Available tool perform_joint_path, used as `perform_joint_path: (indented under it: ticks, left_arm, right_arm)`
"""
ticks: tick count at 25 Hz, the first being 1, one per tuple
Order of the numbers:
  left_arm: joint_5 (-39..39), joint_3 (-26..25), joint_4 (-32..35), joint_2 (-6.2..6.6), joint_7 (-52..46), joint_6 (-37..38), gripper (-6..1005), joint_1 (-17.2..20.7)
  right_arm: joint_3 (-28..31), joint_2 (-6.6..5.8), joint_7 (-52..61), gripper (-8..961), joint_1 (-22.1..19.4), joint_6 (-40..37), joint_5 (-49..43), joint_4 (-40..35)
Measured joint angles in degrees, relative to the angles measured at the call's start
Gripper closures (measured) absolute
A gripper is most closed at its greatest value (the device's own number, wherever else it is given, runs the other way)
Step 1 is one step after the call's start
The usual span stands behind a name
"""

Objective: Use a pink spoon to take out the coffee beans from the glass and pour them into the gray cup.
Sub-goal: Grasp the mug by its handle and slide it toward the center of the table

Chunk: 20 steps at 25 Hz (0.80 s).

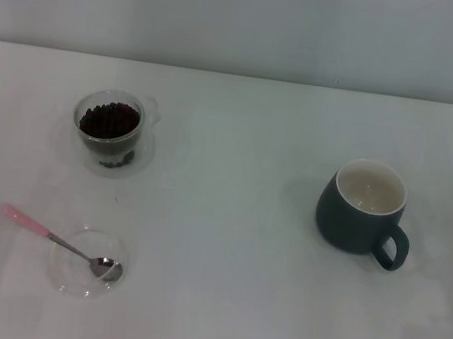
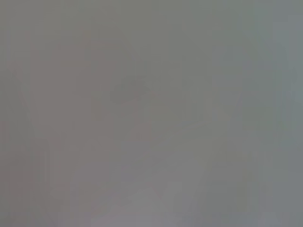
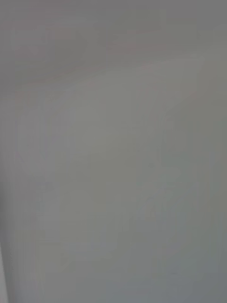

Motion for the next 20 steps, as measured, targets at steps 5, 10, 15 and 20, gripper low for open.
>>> perform_joint_path:
  ticks: [5,10,15,20]
  left_arm:
    - [2.04,0.0,-0.33,-0.04,-0.01,0.04,138,-0.48]
    - [3.41,0.01,-1.35,0.02,-0.02,0.05,137,-0.81]
    - [4.09,0.01,-1.39,0.05,-0.04,-0.05,137,-0.82]
    - [4.85,0.01,-1.36,0.17,-0.05,-0.44,138,-0.9]
  right_arm:
    - [-2.32,-0.01,-0.53,112,-0.8,0.86,-0.03,-0.35]
    - [-3.39,-0.01,-0.53,113,-0.39,1.1,0.03,-0.38]
    - [-4.1,0.0,-0.48,115,-0.13,1.1,-0.08,-0.3]
    - [-4.1,0.07,-0.42,116,-0.64,2.91,0.09,0.2]
